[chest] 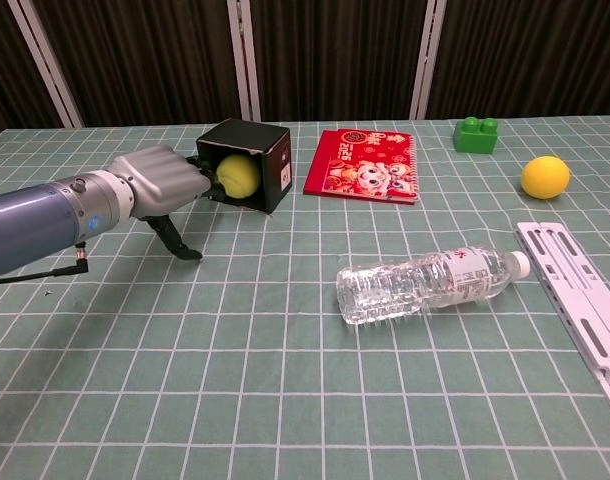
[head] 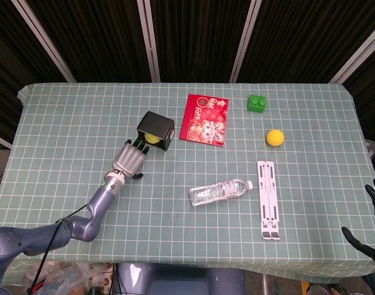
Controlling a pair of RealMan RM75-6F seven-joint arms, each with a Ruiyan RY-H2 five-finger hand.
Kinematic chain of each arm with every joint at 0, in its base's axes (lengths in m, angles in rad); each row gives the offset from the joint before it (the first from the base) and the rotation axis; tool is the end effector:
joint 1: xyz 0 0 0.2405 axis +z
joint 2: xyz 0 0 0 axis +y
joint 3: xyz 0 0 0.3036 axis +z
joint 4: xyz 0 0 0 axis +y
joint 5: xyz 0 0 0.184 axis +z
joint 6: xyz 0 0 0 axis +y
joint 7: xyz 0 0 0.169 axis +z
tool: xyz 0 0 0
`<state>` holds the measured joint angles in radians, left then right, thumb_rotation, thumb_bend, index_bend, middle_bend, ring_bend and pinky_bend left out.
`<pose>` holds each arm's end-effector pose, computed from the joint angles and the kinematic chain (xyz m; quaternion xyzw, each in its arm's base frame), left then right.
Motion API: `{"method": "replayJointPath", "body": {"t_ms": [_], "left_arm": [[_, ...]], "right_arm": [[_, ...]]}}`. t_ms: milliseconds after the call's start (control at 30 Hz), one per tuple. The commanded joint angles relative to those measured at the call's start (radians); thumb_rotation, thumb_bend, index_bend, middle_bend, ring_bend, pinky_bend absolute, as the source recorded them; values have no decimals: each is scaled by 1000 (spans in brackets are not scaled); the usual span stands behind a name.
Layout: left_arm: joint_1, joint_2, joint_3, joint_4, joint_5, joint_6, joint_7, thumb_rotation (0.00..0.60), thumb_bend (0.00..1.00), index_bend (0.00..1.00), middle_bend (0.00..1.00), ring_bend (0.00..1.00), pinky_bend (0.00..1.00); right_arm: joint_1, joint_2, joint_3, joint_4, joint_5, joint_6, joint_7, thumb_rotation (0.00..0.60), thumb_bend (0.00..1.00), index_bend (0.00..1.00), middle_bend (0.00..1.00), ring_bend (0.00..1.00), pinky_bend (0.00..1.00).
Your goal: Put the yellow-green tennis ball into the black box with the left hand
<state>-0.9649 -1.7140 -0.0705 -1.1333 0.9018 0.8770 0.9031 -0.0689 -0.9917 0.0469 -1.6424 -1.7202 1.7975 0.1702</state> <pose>-0.1670 0.4481 -0.0513 -0.8363 -0.1260 -0.1645 0.5075 -0.3103 -0.1484 0.2736 0.5633 -0.3177 0.4983 0.5775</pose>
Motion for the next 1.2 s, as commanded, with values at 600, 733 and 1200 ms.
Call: {"method": "replayJointPath", "body": {"t_ms": [600,733,1200], "left_arm": [[2,-13,-1,2,23,12,20,259,148,143,0,0,128],[9,11,6,-50,16,11,28,267,146,136,3,0,128],[154,245,97,-435,233,188,-151,246,103,27,12,0,128]], "right_arm": [[-8,3,-3,3,-12,19,2,600,235,0,0,0,0],[-8,3,-3,4,-10,19,4,600,235,0,0,0,0],[-5,2,-6,0,-8,6,-10,600,235,0,0,0,0]]}}
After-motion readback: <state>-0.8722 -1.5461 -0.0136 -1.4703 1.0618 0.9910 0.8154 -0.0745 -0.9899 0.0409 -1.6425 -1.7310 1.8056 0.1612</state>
